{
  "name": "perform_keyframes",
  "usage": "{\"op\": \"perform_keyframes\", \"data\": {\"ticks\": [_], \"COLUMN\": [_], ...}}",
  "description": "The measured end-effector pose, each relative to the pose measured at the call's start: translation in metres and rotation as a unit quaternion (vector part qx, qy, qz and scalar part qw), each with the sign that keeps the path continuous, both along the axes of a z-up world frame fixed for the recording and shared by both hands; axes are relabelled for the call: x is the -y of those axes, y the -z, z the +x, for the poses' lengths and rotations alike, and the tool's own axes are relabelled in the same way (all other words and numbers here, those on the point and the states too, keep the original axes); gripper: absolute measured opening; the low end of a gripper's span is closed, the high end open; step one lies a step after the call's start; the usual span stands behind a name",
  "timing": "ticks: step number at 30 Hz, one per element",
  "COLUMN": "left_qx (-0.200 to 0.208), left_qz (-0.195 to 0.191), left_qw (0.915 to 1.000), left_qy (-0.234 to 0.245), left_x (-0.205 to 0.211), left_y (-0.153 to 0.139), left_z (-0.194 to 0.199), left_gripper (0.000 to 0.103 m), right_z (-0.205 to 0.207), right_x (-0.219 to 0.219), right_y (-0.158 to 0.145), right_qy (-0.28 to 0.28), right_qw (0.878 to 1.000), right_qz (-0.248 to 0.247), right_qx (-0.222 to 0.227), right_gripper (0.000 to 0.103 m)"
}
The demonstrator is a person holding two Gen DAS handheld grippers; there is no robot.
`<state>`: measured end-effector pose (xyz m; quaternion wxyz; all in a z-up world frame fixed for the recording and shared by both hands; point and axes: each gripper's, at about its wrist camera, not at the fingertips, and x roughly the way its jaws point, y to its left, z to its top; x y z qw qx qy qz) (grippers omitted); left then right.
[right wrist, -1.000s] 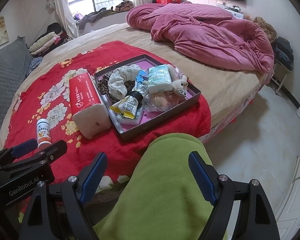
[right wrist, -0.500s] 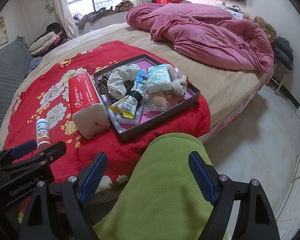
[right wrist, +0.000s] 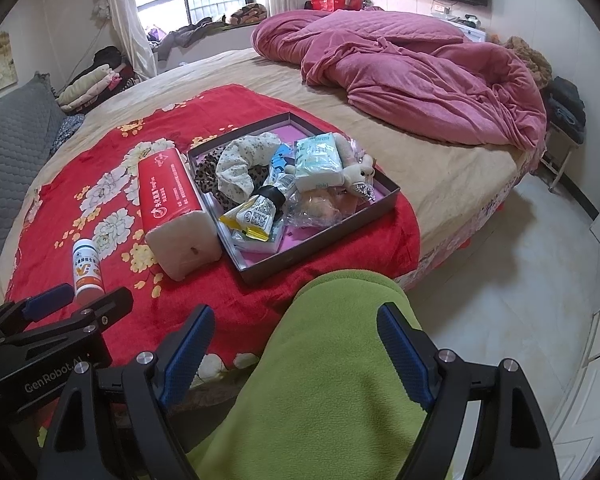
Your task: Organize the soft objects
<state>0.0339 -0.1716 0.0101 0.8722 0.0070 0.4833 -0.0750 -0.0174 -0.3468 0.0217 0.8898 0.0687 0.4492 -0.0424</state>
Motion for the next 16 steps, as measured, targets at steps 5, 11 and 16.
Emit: {"op": "perform_keyframes", "data": {"ticks": [5, 11, 16], "left_qx": [-0.001, -0.003, -0.002], "left_qz": [0.001, -0.002, -0.029], "left_qw": [1.0000, 1.0000, 0.9995], "left_qy": [0.001, 0.002, 0.010], "left_x": [-0.0001, 0.0000, -0.0073], "left_y": [0.0002, 0.0018, 0.0022], "left_z": [0.0004, 0.0009, 0.0009], "left_gripper": [0.080, 0.080, 0.080], "right_z": [0.0002, 0.0007, 0.0031], "right_x": [-0.0005, -0.0006, -0.0076], "right_y": [-0.0004, -0.0013, -0.0073], "right_qy": [0.000, 0.000, -0.009], "right_qw": [1.000, 1.000, 1.000], "right_qz": [0.000, -0.001, -0.012], "right_qx": [0.000, 0.001, 0.011], "right_gripper": [0.083, 0.083, 0.083]}}
